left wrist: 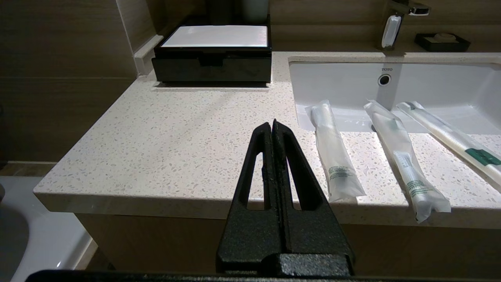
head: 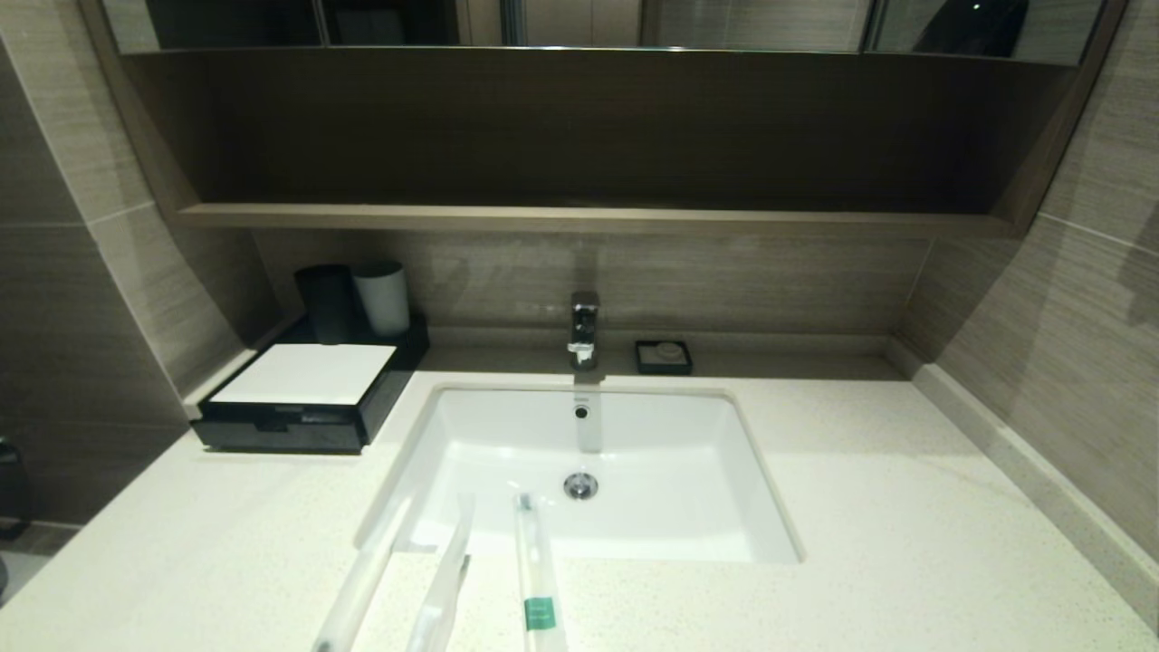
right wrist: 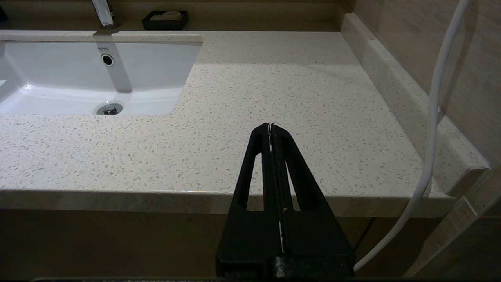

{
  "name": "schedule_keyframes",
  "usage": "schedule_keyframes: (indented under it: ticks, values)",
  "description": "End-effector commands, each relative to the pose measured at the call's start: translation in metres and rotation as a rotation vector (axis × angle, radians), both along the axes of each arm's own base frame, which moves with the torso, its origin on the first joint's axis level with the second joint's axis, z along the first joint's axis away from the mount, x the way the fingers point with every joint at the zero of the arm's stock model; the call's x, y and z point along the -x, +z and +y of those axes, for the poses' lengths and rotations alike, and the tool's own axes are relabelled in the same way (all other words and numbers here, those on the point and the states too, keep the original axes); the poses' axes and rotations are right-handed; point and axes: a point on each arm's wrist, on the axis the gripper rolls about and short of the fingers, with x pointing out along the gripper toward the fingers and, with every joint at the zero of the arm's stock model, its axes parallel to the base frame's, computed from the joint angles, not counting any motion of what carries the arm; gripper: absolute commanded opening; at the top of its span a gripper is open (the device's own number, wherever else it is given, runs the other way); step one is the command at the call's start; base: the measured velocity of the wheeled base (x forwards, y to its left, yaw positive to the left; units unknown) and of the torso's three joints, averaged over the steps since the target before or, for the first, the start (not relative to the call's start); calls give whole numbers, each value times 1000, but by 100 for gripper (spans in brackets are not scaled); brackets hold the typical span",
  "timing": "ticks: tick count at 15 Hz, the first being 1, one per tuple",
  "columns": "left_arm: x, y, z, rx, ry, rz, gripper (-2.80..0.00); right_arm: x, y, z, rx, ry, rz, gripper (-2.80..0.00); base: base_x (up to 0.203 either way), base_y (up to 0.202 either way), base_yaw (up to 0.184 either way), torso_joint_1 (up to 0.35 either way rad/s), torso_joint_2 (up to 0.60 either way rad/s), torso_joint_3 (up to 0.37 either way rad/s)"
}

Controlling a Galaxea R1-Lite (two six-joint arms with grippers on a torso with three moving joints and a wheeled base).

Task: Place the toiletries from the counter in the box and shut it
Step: Open the drawer

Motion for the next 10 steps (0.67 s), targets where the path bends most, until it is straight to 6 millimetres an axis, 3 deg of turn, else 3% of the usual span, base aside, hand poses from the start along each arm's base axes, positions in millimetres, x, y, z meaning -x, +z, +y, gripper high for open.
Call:
schedule_keyframes:
  ticks: [1, 10]
  values:
    - [-2, -6, 0, 0, 1, 20, -280, 0, 0, 0, 0, 0, 1, -280, 0, 0, 0, 0, 0, 0]
    - [-2, -6, 0, -1, 0, 22, -280, 0, 0, 0, 2, 0, 1, -280, 0, 0, 0, 0, 0, 0]
